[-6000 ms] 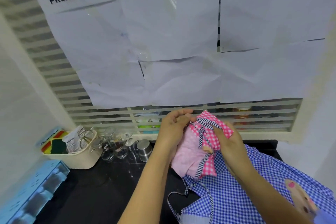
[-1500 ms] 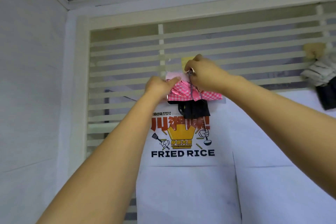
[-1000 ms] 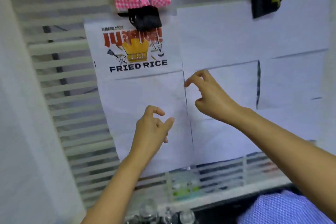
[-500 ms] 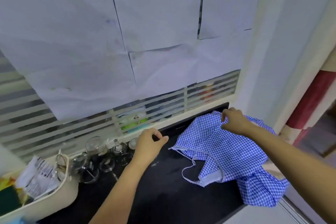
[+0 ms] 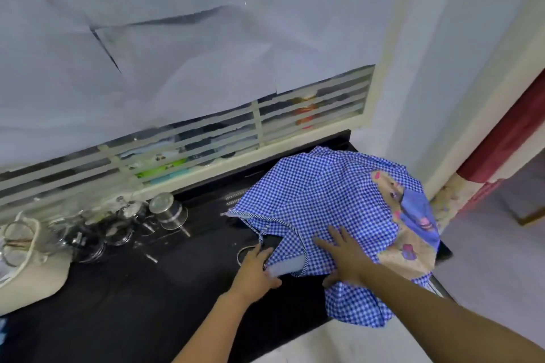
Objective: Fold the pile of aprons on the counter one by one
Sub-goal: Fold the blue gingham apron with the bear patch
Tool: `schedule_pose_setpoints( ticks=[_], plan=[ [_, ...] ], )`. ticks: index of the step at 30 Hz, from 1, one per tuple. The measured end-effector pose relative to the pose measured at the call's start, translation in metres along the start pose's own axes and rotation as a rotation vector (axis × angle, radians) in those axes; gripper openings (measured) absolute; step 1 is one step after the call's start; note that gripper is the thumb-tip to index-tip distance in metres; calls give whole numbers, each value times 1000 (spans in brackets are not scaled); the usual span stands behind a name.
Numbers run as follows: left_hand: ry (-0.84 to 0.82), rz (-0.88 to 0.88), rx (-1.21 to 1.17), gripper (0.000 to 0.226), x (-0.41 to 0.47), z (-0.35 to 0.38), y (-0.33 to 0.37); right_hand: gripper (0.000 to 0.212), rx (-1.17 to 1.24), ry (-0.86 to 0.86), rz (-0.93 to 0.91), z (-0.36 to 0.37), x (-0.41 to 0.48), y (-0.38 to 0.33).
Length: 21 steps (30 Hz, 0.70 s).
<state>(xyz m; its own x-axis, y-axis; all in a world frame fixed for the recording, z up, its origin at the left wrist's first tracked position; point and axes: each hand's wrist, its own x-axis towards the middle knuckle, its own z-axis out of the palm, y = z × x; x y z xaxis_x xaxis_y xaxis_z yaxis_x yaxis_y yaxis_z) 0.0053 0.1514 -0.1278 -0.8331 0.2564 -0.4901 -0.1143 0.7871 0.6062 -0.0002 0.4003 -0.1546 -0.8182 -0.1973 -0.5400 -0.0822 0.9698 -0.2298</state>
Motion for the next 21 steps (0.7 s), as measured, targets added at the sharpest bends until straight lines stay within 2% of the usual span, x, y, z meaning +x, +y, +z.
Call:
schedule_pose_setpoints(
  ticks=[2, 4, 8, 11, 13, 15, 17, 21],
  plan=[
    [-52, -92, 138, 95, 5, 25, -1, 89, -16, 15, -25, 10, 4, 8],
    [-30, -140, 278, 98, 8, 43, -2, 73, -30, 49, -31, 15, 11, 14],
    [2, -172, 183, 93, 16, 50, 3, 50, 28, 14, -36, 1, 27, 19],
    [21, -189, 55, 91, 25, 39, 9, 45, 128, -101, -76, -25, 36, 24],
    [114, -181, 14, 94, 30, 29, 17, 43, 235, -134, -86, -48, 32, 28],
    [243, -134, 69, 93, 35, 19, 30, 40, 342, -106, -66, -72, 22, 32],
    [298, -59, 162, 95, 42, 11, 44, 40, 433, -107, -61, -97, 11, 35],
    [240, 45, 249, 98, 61, 5, 68, 39, 619, -40, -70, -155, -27, 40]
  ],
)
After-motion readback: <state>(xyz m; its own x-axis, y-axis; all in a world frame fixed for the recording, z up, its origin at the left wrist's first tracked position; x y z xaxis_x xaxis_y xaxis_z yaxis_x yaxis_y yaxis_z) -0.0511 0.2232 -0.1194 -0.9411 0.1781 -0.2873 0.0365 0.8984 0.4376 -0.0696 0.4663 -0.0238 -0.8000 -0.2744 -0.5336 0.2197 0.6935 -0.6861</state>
